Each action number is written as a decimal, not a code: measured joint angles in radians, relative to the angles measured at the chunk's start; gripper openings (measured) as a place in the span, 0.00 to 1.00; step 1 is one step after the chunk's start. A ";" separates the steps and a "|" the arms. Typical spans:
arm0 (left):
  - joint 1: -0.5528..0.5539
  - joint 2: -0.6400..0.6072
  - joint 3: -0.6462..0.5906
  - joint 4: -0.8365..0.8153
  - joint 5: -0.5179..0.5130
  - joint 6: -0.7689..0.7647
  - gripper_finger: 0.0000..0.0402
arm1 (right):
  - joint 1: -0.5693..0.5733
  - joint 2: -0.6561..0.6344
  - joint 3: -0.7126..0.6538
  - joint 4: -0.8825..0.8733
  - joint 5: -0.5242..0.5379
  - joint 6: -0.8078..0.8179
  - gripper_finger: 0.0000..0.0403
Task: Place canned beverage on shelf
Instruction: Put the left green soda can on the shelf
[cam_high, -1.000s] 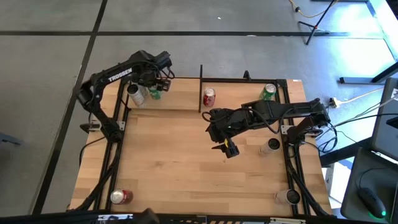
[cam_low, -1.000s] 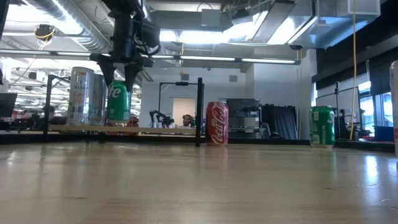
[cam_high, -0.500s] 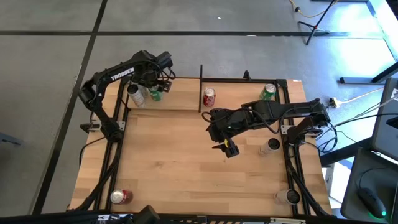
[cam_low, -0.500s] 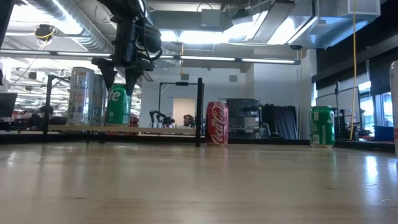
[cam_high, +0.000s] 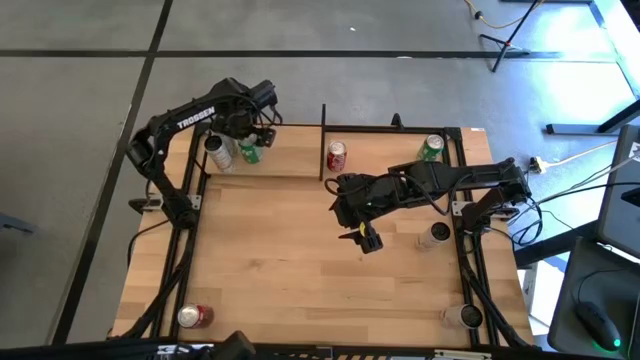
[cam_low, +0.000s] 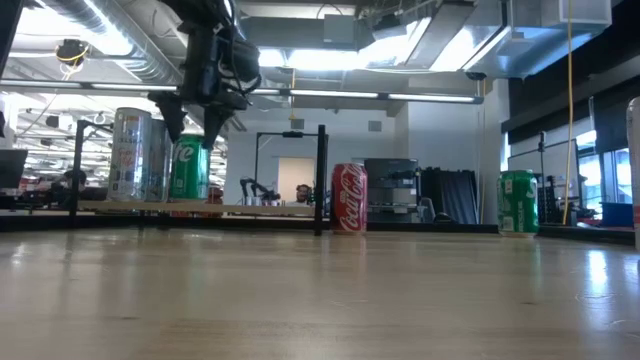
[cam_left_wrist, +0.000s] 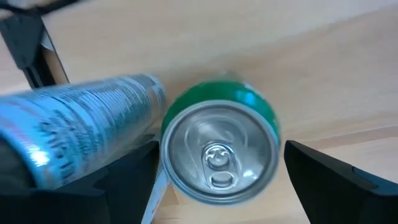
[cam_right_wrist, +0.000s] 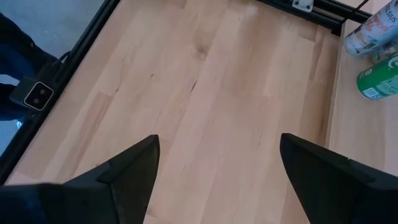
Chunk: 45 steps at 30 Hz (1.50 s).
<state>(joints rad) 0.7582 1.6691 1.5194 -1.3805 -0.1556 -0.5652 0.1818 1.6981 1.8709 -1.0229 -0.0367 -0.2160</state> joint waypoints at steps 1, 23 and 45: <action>0.000 0.000 0.017 -0.004 -0.009 0.000 0.82 | 0.000 0.000 0.000 0.000 0.000 0.001 0.80; -0.343 -0.141 0.152 -0.046 0.006 0.092 0.83 | 0.002 -0.108 -0.001 -0.075 0.010 0.080 0.80; -0.227 -0.132 -0.252 0.304 -0.040 0.078 0.83 | 0.001 -0.098 -0.001 -0.050 0.056 0.085 0.80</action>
<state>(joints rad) 0.5310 1.5368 1.2674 -1.0765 -0.1953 -0.4869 0.1829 1.5997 1.8702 -1.0725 0.0196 -0.1307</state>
